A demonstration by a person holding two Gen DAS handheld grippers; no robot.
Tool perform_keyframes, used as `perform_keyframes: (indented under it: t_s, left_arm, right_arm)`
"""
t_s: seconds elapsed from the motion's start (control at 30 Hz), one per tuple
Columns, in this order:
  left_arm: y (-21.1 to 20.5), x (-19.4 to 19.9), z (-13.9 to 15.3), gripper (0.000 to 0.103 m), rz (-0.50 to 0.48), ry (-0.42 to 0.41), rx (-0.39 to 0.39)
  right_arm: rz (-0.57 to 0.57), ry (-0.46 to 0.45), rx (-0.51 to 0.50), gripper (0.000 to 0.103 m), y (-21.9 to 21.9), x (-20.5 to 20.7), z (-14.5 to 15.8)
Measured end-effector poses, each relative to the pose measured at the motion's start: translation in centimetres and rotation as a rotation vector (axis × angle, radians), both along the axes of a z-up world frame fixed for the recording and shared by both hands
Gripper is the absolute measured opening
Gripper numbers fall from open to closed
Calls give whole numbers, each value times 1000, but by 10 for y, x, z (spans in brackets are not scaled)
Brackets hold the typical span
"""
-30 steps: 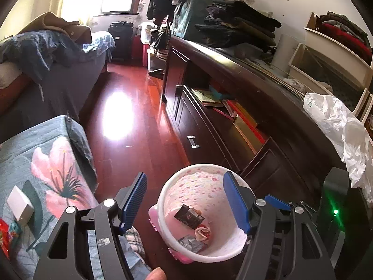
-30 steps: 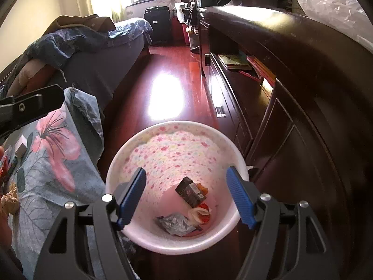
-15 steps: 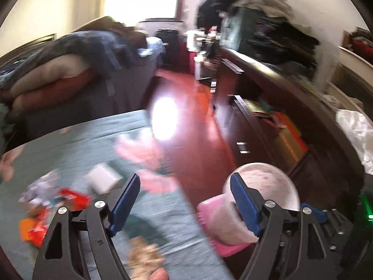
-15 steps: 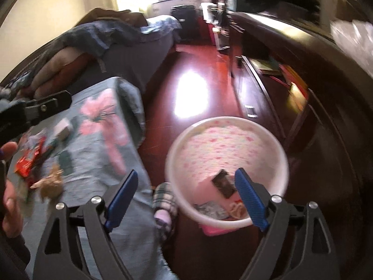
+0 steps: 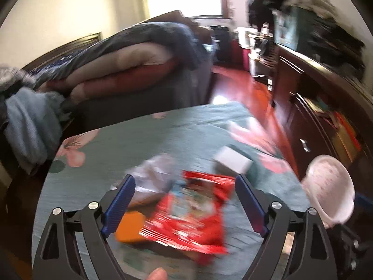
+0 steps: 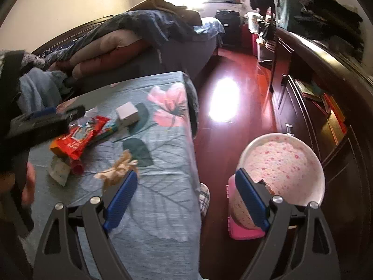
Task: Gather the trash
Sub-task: 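Move both open tools back over the table, then grasp the crumpled beige tissue with the right tool while the left tool grasps white folded paper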
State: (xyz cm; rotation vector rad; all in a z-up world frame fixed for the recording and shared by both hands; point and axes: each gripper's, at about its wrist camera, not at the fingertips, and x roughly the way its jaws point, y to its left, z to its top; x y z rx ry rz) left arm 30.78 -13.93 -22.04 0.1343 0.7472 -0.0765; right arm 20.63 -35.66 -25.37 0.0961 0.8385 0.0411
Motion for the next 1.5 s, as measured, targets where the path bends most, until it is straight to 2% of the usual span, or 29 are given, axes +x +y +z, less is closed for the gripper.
perform_keyframes:
  t_s: [0.1,0.3,0.4,0.47,0.5,0.67,0.7,0.77,0.83,0.97,1.1,1.3,1.37,1.5]
  left_arm:
    - [29,27,-5,87,70,33,-57]
    - [60,64,-41,87,117,208,-155]
    - [66,65,-50,84,139,221,-155]
    - [71,65,-55,70,145,241,-171]
    - [72,67,-58,59,143,251,-179]
    - [74,66,-60,47,132,227,-159]
    - [75,66,-61,39,137,219,-145]
    - [77,66,-61,37,138,210,-139]
    - [82,64,-60,35,137,204,-162]
    - [92,59,-58,33,154,171,-140]
    - [104,53,-51,33,167,145,-173]
    - [122,41,-42,34,195,116,-198]
    - [127,37,-41,34,206,114,-202]
    - [140,30,-38,34,225,104,-217]
  right_arm:
    - [26,-5,-3,87,13,2,3]
    - [76,-3,-17,87,38,10,3]
    - [94,7,-19,87,49,15,0]
    - [101,15,-21,87,56,20,-4]
    - [105,20,-21,87,59,22,-5]
    - [120,47,-33,87,76,34,-15]
    - [122,49,-34,87,79,36,-16]
    - [122,63,-38,85,84,41,-20]
    - [114,80,-36,80,85,44,-25]
    - [93,118,-14,74,84,49,-35]
    - [83,129,-8,67,82,52,-39]
    - [83,157,-13,46,87,54,-46]
    - [80,153,-25,28,88,53,-47]
    - [96,149,3,24,89,52,-45]
